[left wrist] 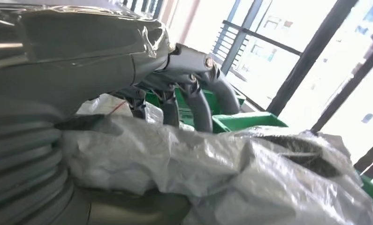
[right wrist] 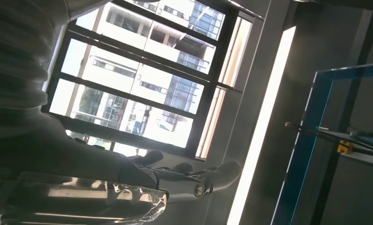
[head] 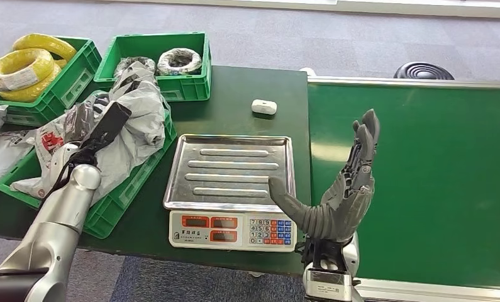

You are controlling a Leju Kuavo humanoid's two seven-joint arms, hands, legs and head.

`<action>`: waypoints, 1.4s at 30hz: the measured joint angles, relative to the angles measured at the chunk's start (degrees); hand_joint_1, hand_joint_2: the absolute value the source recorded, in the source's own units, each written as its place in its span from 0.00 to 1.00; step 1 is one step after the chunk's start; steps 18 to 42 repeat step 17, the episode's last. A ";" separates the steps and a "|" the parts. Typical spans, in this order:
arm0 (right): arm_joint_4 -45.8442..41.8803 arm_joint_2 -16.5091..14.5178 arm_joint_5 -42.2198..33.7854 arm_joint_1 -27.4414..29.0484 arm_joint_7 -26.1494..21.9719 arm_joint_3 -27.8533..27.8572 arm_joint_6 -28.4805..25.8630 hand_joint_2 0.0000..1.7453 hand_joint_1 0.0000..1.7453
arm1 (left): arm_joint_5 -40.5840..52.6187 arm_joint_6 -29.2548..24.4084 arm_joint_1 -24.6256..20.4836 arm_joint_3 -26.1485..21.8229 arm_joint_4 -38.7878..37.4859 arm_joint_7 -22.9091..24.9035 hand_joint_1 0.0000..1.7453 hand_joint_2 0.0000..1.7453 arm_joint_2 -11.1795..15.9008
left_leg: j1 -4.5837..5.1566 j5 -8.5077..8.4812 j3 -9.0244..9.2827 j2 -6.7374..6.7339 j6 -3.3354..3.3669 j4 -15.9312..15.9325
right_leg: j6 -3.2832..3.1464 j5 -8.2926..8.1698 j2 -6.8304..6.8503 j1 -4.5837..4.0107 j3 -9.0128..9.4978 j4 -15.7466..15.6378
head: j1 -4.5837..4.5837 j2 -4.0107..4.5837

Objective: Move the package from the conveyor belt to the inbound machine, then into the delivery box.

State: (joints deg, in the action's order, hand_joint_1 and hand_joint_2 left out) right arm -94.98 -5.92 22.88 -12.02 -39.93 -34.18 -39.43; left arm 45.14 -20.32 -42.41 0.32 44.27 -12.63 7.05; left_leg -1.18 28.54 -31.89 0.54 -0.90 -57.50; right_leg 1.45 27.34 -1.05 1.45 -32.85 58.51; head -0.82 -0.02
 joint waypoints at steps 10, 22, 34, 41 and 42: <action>3.69 -1.11 -1.61 -0.35 0.22 -0.29 0.35 1.00 0.00 | -20.10 -10.68 3.66 -8.03 10.33 -11.09 0.00 1.00 -3.58 | 0.00 0.00 -0.07 0.00 0.00 0.01 | 0.00 0.00 0.00 0.00 -0.02 -0.01 | 0.00 0.00; 6.63 -0.31 -6.54 -0.41 0.95 -0.66 3.33 1.00 0.00 | -32.44 -11.57 12.13 -8.92 27.12 -18.35 0.00 1.00 -4.49 | 0.00 0.01 -0.13 0.09 0.00 0.00 | 0.01 0.03 0.07 0.00 -0.08 -0.03 | 0.01 0.00; 6.63 -0.31 -6.54 -0.41 0.95 -0.66 3.33 1.00 0.00 | -32.44 -11.57 12.13 -8.92 27.12 -18.35 0.00 1.00 -4.49 | 0.00 0.01 -0.13 0.09 0.00 0.00 | 0.01 0.03 0.07 0.00 -0.08 -0.03 | 0.01 0.00; 6.63 -0.31 -6.54 -0.41 0.95 -0.66 3.33 1.00 0.00 | -32.44 -11.57 12.13 -8.92 27.12 -18.35 0.00 1.00 -4.49 | 0.00 0.01 -0.13 0.09 0.00 0.00 | 0.01 0.03 0.07 0.00 -0.08 -0.03 | 0.01 0.00; 6.63 -0.31 -6.54 -0.41 0.95 -0.66 3.33 1.00 0.00 | -32.44 -11.57 12.13 -8.92 27.12 -18.35 0.00 1.00 -4.49 | 0.00 0.01 -0.13 0.09 0.00 0.00 | 0.01 0.03 0.07 0.00 -0.08 -0.03 | 0.01 0.00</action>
